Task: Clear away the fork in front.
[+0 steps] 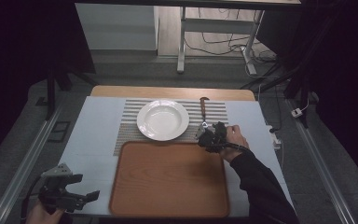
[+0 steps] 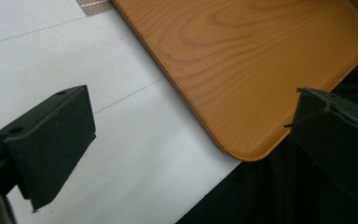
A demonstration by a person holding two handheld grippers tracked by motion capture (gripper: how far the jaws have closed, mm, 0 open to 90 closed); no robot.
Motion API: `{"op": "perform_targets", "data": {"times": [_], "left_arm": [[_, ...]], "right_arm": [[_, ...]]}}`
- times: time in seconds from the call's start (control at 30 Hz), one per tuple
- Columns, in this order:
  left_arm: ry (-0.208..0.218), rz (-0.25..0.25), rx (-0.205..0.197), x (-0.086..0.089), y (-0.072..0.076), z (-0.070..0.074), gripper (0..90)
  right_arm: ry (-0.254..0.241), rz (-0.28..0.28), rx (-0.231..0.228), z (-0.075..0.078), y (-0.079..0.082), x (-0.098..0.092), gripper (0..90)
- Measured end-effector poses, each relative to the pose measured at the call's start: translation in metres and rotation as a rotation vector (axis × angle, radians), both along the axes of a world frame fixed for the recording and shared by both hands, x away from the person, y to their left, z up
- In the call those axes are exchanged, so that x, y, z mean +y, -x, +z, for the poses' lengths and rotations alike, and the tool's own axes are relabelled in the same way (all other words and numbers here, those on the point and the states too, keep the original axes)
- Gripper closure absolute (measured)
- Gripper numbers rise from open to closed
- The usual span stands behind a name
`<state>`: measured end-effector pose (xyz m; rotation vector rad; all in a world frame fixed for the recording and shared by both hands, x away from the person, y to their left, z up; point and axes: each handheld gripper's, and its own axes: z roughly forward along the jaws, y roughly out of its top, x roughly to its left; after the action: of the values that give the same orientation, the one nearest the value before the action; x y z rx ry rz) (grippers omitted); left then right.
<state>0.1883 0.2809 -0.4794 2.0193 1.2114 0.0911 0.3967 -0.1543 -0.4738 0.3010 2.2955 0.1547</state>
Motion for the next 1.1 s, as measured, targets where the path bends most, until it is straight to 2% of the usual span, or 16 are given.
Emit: {"op": "perform_targets", "data": {"times": [0.17,0.37,0.43,0.5,0.6,0.67,0.7,0.73,0.8,0.83,0.87,0.9,0.93,0.97,1.0,1.1], "left_arm": [[0.001,0.0,0.0,0.0,0.0,0.0,0.0],[0.002,-0.001,0.0,0.0,0.0,0.0,0.0],[0.003,-0.001,-0.001,0.0,0.0,0.0,0.0],[0.002,-0.002,-0.001,0.0,0.0,0.0,0.0],[0.002,-0.003,-0.001,0.0,0.0,0.0,0.0],[0.002,-0.004,0.0,0.0,0.0,0.0,0.0],[0.001,-0.005,-0.001,0.0,0.0,0.0,0.0],[0.001,-0.005,-0.001,0.0,0.0,0.0,0.0],[0.0,-0.006,0.0,0.0,0.0,0.0,0.0],[-0.001,-0.007,0.0,0.0,0.0,0.0,0.0],[-0.002,-0.007,0.0,-0.001,0.0,0.0,0.0],[-0.002,-0.008,0.0,-0.001,0.0,0.0,0.0],[-0.002,-0.008,0.0,-0.001,0.0,0.0,0.0],[-0.002,-0.01,0.0,-0.001,0.0,0.0,0.0],[-0.002,-0.01,0.0,-0.001,0.0,0.0,0.0],[-0.008,-0.013,-0.005,-0.002,0.001,0.0,0.0]], "right_arm": [[0.017,0.018,0.016,-0.007,-0.011,0.006,43.0],[0.078,0.035,0.037,-0.019,-0.022,0.015,48.1],[0.092,0.046,0.067,-0.023,-0.027,0.017,49.5],[0.111,0.047,0.071,-0.027,-0.03,0.02,51.8],[0.155,0.028,0.04,-0.034,-0.033,0.024,56.3],[0.164,0.029,0.054,-0.038,-0.036,0.025,59.0],[0.186,0.021,0.044,-0.041,-0.037,0.026,61.0],[0.183,0.028,0.066,-0.044,-0.04,0.025,62.8],[0.23,0.041,0.021,-0.049,-0.041,0.026,66.9],[0.209,0.054,0.011,-0.053,-0.042,0.025,69.6],[0.239,0.053,0.006,-0.052,-0.042,0.027,71.0],[0.229,0.062,0.017,-0.054,-0.044,0.027,73.0],[0.233,0.073,-0.011,-0.057,-0.043,0.028,77.6],[0.24,0.079,-0.006,-0.058,-0.043,0.028,81.6],[0.253,0.087,-0.018,-0.06,-0.042,0.029,85.1],[0.3,0.102,-0.069,-0.063,-0.037,0.03,88.3]]}}
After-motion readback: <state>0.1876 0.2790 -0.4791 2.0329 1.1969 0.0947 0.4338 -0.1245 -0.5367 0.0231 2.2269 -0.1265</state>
